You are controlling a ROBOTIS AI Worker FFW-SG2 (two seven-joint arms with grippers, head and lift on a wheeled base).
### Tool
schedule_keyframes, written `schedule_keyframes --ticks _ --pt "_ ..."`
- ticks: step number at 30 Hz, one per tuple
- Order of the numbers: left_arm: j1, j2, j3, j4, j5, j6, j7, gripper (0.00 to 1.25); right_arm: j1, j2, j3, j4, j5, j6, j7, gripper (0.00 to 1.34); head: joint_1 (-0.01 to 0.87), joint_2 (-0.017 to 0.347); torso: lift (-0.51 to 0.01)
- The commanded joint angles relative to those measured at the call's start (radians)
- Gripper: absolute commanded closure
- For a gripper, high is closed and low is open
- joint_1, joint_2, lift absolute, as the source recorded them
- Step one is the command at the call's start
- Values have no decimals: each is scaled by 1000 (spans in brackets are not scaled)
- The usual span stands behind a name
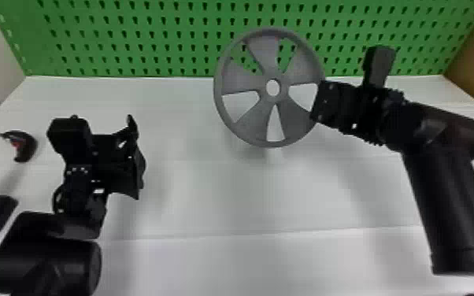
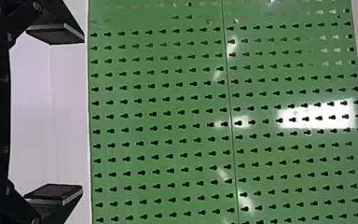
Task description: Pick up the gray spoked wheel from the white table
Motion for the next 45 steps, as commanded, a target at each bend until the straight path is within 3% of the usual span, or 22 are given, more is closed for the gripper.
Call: schedule_keyframes --ticks 1,9,12,20,31,45 --pt "2 0 4 -4 2 0 0 148 78 41 -19 -18 83 -187 16 1085 765 2 -96" --pt "5 0 7 -5 3 0 0 148 187 79 4 -2 165 -570 18 1085 765 2 -96" --pt "5 0 6 -5 3 0 0 148 213 96 0 11 177 -636 18 1087 765 2 -96" --pt "4 -2 7 -7 6 1 0 148 262 107 33 71 203 -836 18 1090 765 2 -96" --pt "4 -2 6 -7 8 1 0 148 311 121 27 82 280 -948 15 1090 765 2 -96" --pt "14 -2 13 -7 20 1 0 148 324 125 30 84 352 -957 12 1090 765 2 -96"
